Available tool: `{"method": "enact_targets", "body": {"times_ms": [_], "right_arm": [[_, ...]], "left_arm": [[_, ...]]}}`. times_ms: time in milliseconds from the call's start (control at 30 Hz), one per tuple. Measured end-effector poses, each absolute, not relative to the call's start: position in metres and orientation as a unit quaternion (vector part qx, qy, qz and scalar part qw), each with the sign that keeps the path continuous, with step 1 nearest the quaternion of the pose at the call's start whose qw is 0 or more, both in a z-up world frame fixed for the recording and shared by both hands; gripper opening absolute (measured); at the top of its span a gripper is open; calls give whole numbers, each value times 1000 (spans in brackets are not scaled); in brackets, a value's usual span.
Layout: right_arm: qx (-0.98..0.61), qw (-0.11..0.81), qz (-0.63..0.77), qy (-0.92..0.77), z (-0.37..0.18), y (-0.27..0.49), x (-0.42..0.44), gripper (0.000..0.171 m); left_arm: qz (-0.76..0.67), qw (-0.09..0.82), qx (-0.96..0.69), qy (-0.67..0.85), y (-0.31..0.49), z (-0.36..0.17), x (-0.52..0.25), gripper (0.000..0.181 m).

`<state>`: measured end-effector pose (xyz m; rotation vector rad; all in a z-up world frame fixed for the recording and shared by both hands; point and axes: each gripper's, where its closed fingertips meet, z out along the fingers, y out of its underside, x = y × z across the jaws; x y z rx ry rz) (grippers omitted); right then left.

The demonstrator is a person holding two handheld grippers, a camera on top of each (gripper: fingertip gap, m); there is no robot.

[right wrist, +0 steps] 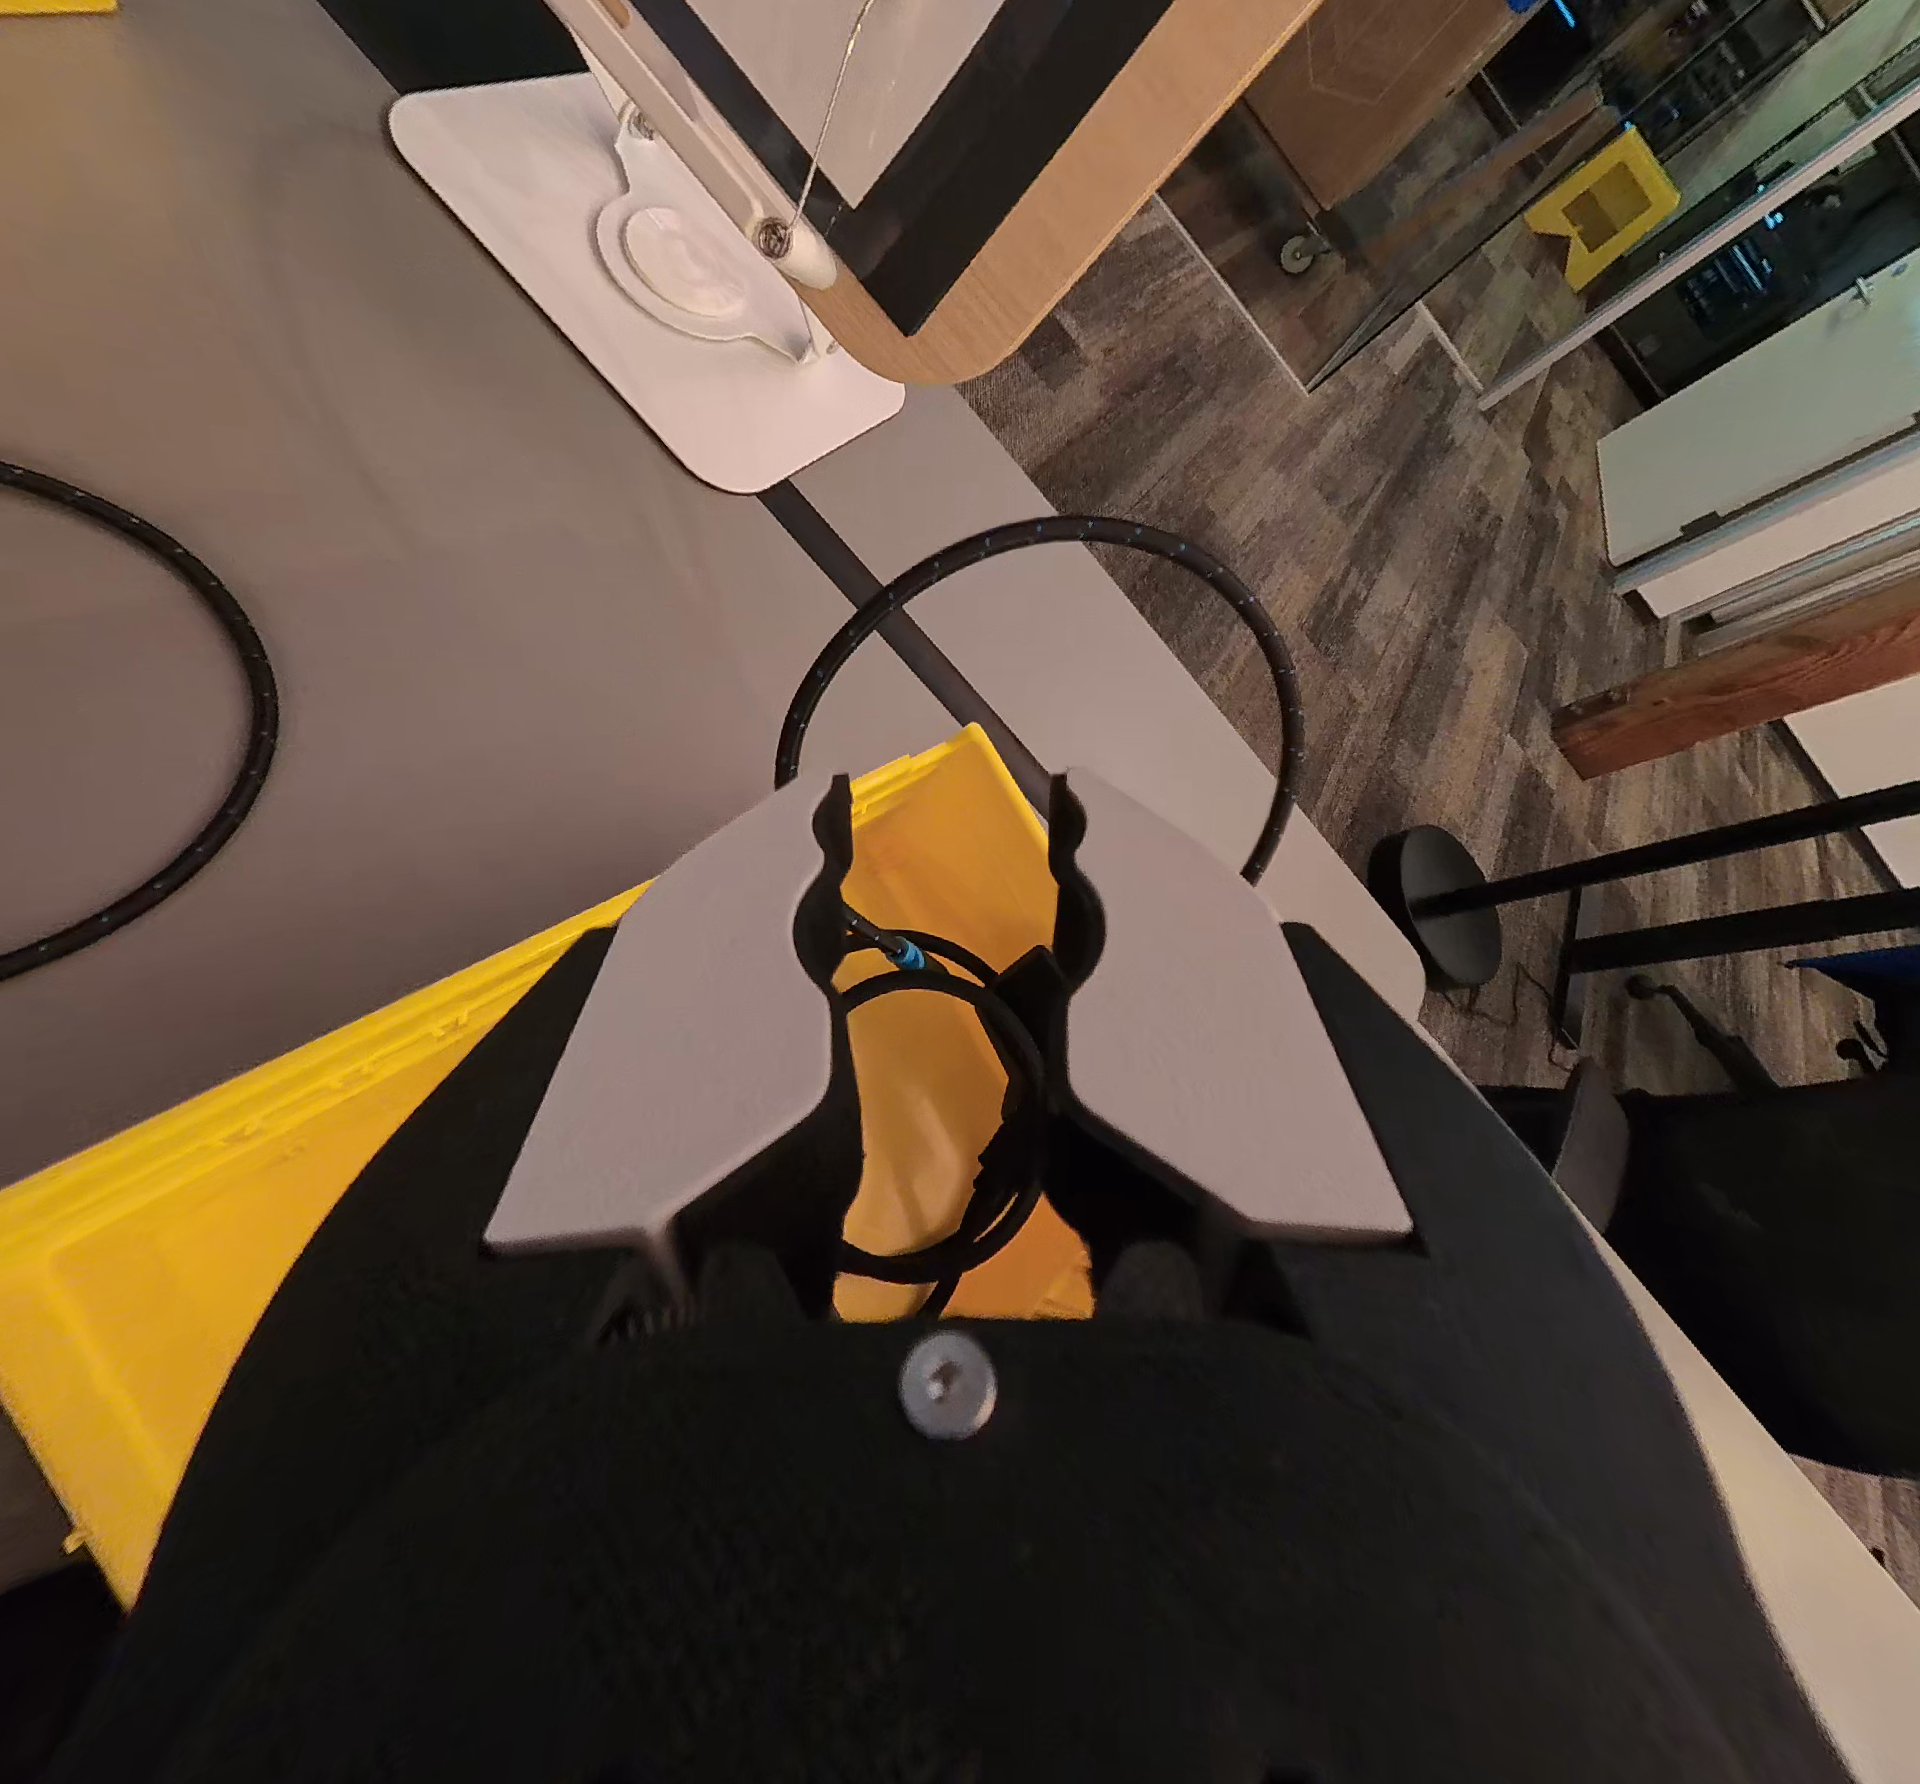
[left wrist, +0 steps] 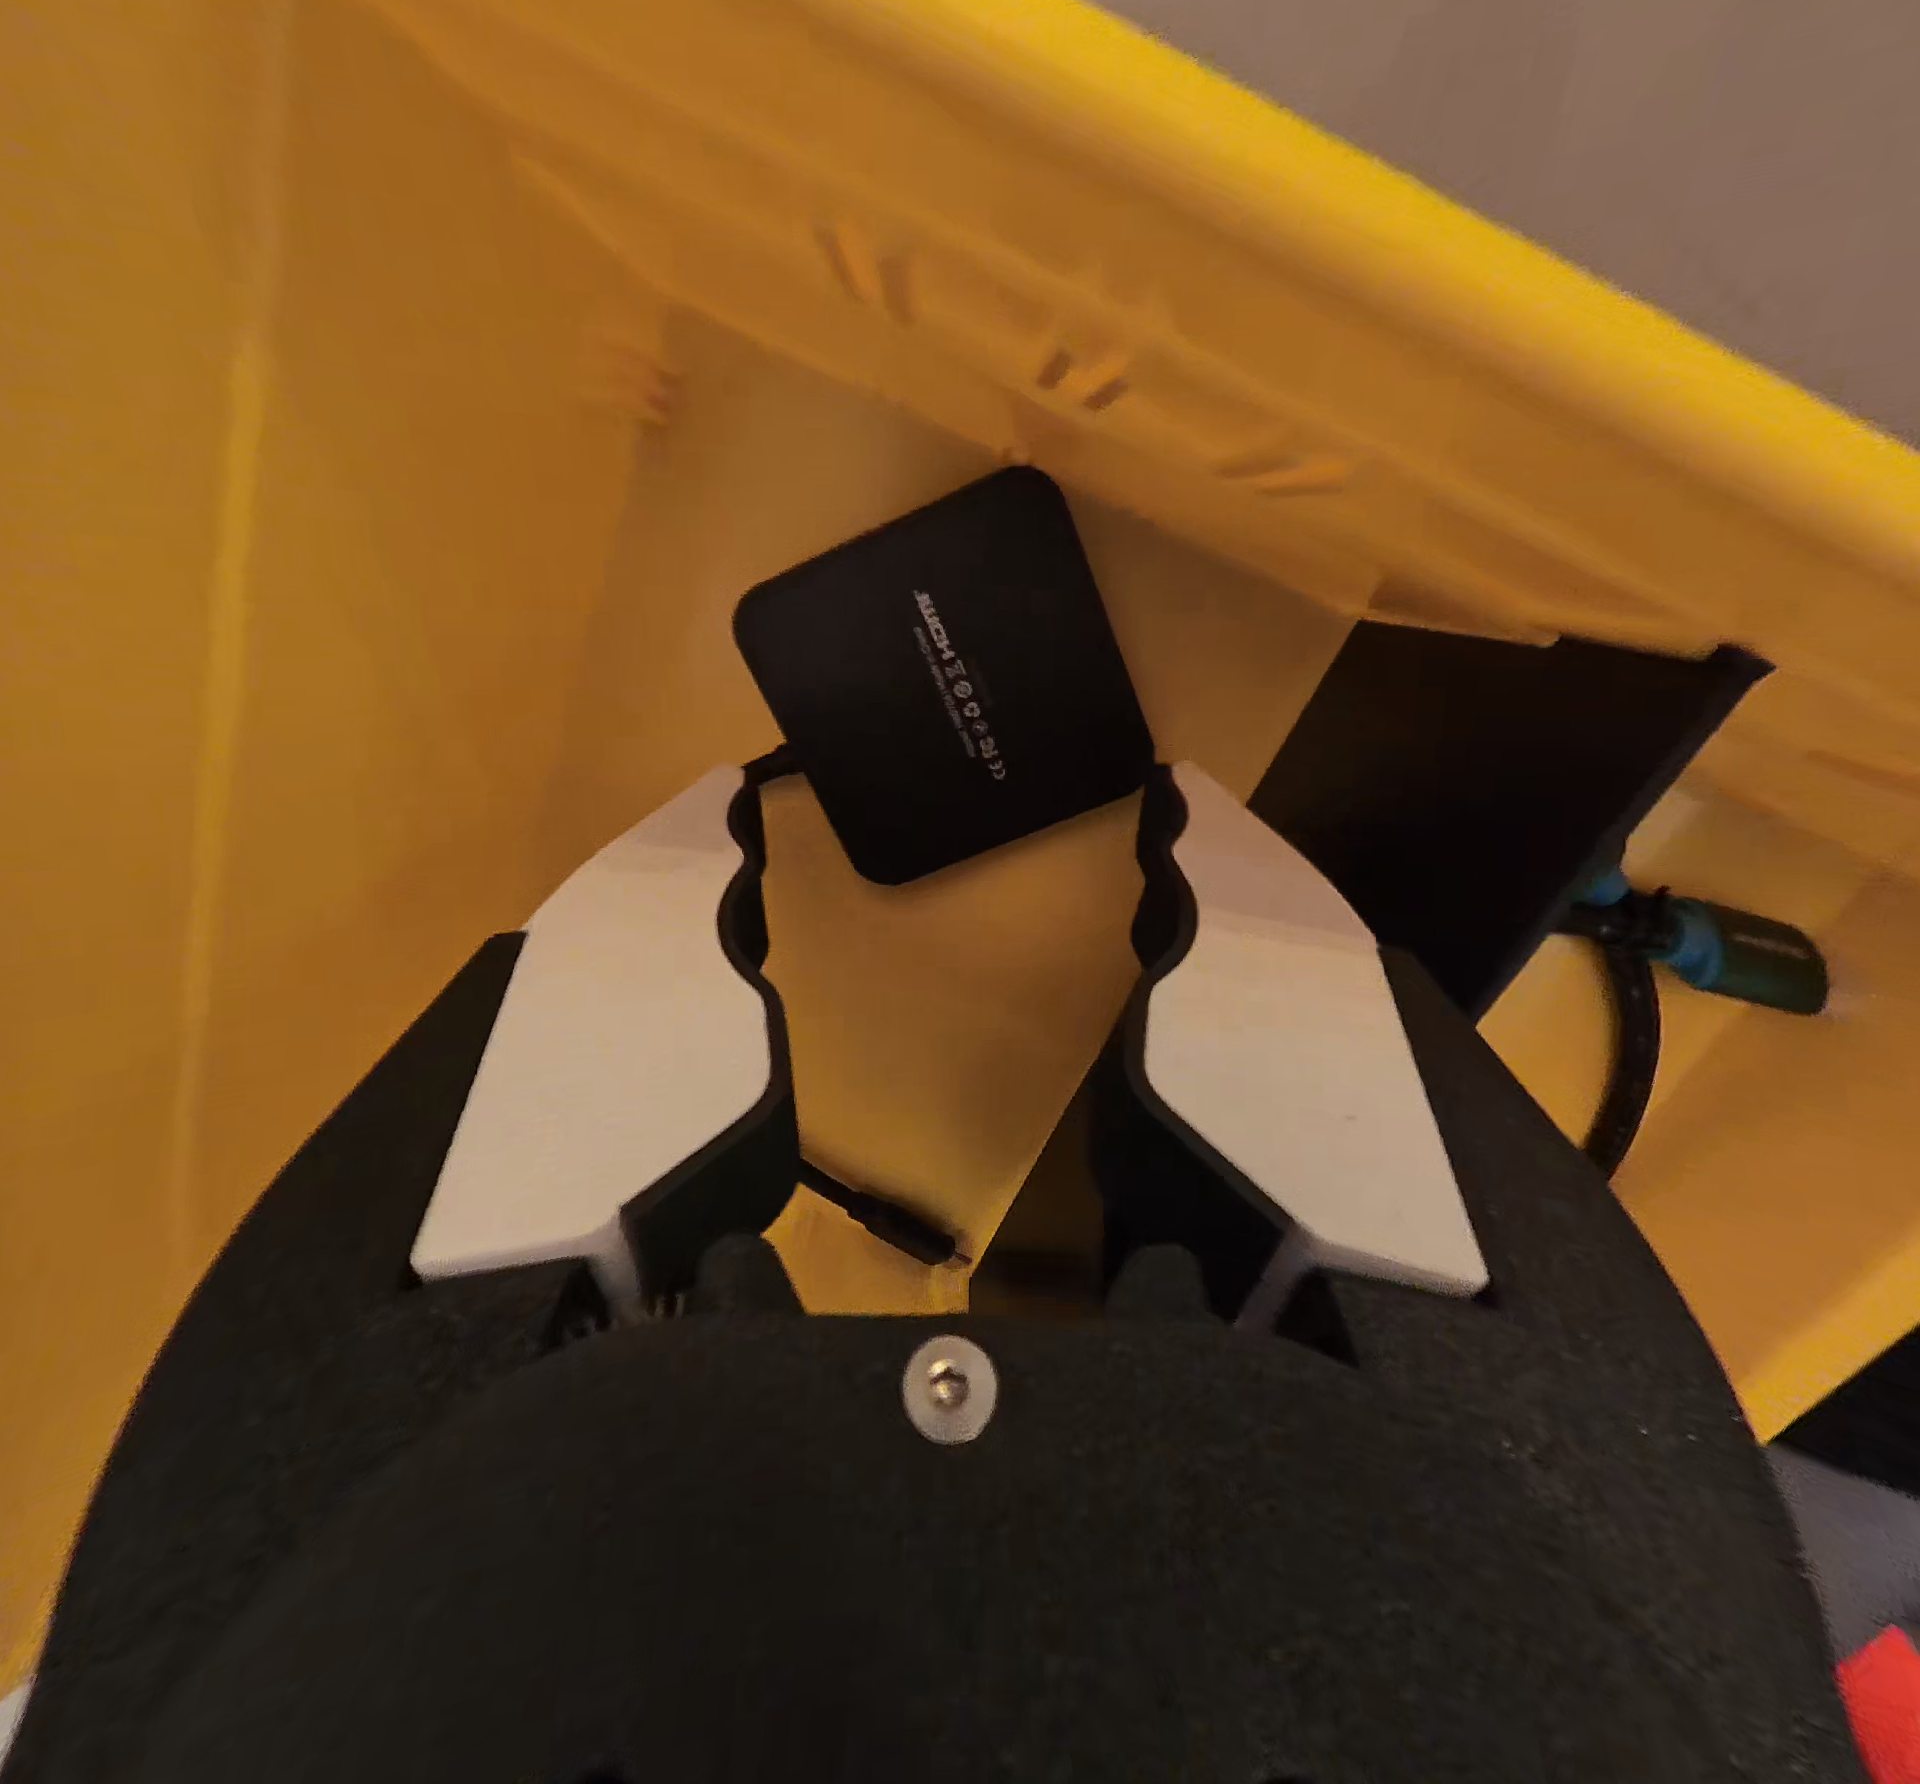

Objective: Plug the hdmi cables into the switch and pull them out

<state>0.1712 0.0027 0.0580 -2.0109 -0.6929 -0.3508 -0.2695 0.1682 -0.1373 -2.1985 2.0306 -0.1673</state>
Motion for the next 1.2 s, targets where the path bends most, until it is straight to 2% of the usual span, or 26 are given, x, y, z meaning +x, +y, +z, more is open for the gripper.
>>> {"method": "enact_targets", "body": {"times_ms": [67,300,400,733,1033,1200], "right_arm": [[-824,468,-145,-283,56,6,170,37],[-827,456,-152,-290,51,11,166,37],[-827,455,-148,-294,49,11,165,37],[-823,454,-150,-308,48,12,162,37],[-817,452,-151,-325,46,16,150,37],[-744,502,-157,-412,59,25,93,37]], "left_arm": [[-56,62,-729,679,168,-141,-271,74],[-42,43,-725,686,170,-146,-262,73],[-18,17,-713,701,169,-156,-266,82],[9,4,-729,685,179,-150,-288,75],[-106,101,-737,660,176,-83,-281,75],[-202,152,-682,686,136,-23,-263,75]]}}
